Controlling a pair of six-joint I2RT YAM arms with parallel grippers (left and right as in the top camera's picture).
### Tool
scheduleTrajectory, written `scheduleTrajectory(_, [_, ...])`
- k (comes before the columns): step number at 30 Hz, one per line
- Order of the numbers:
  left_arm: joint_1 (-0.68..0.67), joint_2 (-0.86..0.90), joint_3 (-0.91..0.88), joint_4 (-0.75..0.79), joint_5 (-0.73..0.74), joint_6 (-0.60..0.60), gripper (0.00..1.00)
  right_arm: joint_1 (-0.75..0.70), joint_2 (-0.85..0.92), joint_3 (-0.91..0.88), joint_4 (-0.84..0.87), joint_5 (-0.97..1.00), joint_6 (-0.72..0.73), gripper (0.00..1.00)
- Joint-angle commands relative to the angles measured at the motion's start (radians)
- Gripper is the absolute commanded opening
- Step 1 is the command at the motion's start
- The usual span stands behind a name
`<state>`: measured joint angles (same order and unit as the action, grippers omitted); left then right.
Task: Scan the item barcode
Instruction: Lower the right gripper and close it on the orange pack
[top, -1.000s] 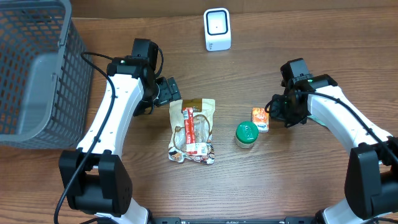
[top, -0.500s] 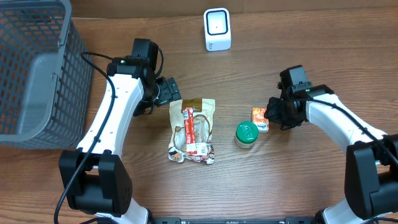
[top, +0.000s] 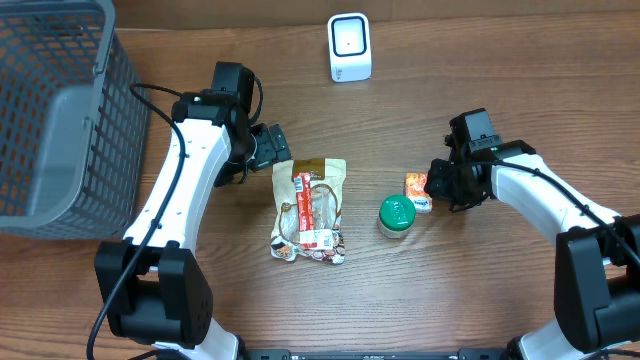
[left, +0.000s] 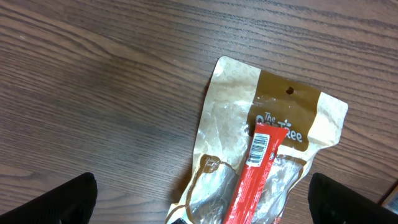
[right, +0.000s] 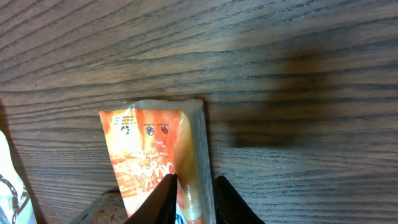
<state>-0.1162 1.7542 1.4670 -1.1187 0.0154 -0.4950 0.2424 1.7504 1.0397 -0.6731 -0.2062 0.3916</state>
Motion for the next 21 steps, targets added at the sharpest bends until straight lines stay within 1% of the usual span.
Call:
scheduleTrajectory(1, [-0.002, -0.023, 0.021, 0.001, 0.003, -0.006, 0.99, -0.002, -0.020, -0.006, 0.006, -0.010, -0.006, 0.22])
scheduleTrajectory(11, [-0.002, -0.023, 0.021, 0.001, 0.003, -0.006, 1.00, 0.020, -0.020, -0.007, 0.007, -0.016, -0.006, 0.22])
scheduleTrajectory(16, [-0.002, -0.023, 0.021, 0.001, 0.003, -0.006, 1.00, 0.033, -0.020, -0.018, 0.018, 0.015, -0.005, 0.22])
scheduleTrajectory(21, [-0.002, -0.023, 0.021, 0.001, 0.003, -0.006, 1.00, 0.033, -0.020, -0.058, 0.066, 0.028, 0.002, 0.22])
